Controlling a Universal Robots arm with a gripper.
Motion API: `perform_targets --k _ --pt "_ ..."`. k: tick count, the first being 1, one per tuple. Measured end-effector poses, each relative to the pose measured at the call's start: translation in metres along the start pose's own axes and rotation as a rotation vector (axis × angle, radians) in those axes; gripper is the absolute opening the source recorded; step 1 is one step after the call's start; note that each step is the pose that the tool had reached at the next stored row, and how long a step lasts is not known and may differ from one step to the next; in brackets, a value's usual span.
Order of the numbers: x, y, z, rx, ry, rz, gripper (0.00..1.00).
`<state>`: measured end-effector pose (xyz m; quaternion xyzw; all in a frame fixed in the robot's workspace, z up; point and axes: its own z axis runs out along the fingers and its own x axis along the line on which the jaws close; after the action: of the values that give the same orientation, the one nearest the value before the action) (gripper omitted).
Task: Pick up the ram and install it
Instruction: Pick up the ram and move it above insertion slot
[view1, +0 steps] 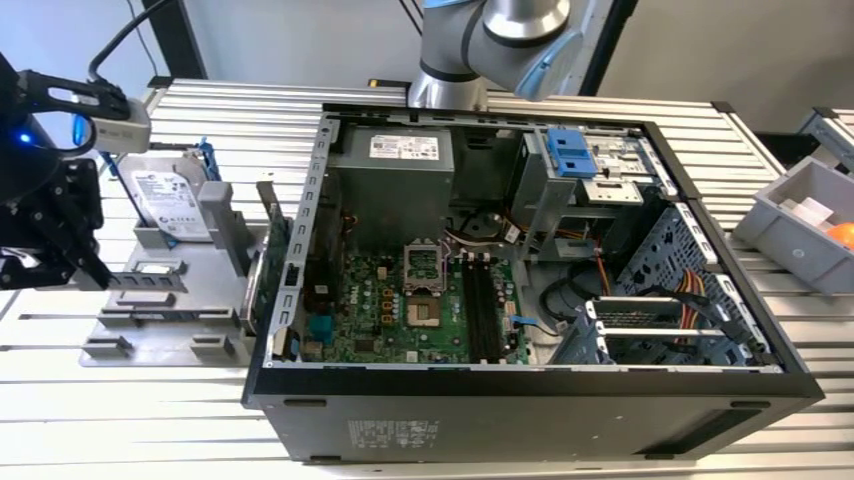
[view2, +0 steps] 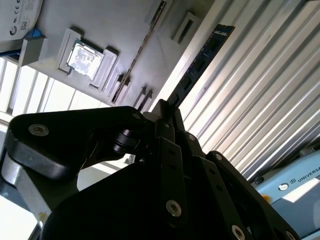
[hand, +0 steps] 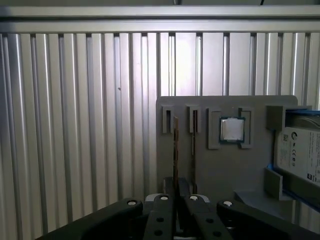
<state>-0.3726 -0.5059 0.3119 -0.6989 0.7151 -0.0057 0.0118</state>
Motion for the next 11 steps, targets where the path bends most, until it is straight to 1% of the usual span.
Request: perform_targets --k 11 --pt "-0.0013 -0.0001 -0.0067 0.0000 0.0000 0.001 0.00"
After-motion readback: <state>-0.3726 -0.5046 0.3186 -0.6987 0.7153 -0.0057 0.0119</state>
